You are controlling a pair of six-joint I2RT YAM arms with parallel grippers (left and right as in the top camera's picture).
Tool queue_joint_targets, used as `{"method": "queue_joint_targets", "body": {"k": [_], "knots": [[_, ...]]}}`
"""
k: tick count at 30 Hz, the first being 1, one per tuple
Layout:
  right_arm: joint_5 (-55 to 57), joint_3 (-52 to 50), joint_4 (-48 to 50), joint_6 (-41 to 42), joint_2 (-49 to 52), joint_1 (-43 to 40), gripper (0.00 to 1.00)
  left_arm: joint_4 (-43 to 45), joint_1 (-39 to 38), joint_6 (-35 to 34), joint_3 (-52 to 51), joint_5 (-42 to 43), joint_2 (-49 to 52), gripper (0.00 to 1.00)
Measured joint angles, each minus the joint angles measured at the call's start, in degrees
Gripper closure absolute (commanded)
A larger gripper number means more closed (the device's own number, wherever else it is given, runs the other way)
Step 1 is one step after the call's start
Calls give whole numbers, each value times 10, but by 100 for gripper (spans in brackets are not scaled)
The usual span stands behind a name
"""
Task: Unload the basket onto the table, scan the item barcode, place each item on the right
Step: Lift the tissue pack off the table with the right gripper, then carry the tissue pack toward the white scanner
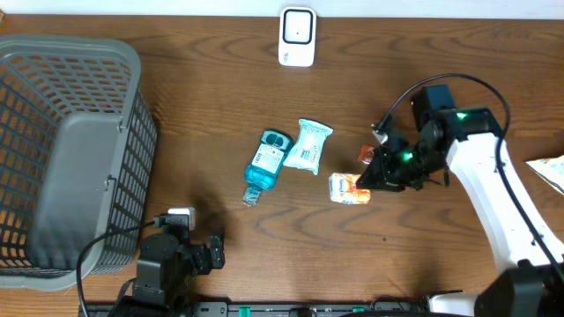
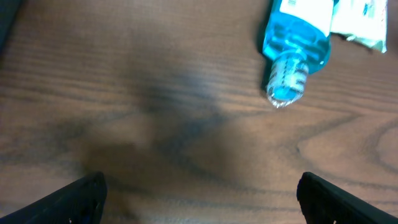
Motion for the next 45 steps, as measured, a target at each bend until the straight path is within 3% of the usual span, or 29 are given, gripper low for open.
{"method": "queue_joint_targets", "body": {"k": [3, 11, 20, 33, 37, 43, 44, 45], "knots": [[31, 0, 2, 20, -15, 14, 99, 14, 0, 3, 0, -17, 0, 2], [80, 0, 18, 43, -21, 76, 99, 160, 0, 6, -1, -60, 0, 2], [104, -1, 54, 52, -21, 101, 99, 266, 0, 62, -60, -50, 4, 2], [103, -1, 77, 57, -21, 101, 99, 277, 0, 66, -64, -27, 4, 2], [100, -1, 130, 38, -21, 101, 99, 277, 0, 66, -64, -26, 4, 2], [105, -7, 334, -28, -21, 101, 98, 278, 0, 66, -64, -25, 4, 2], [110, -8, 369, -35, -21, 101, 89, 278, 0, 66, -64, -25, 4, 2], [116, -9, 406, -42, -21, 101, 71, 278, 0, 66, -64, -25, 4, 2]]}}
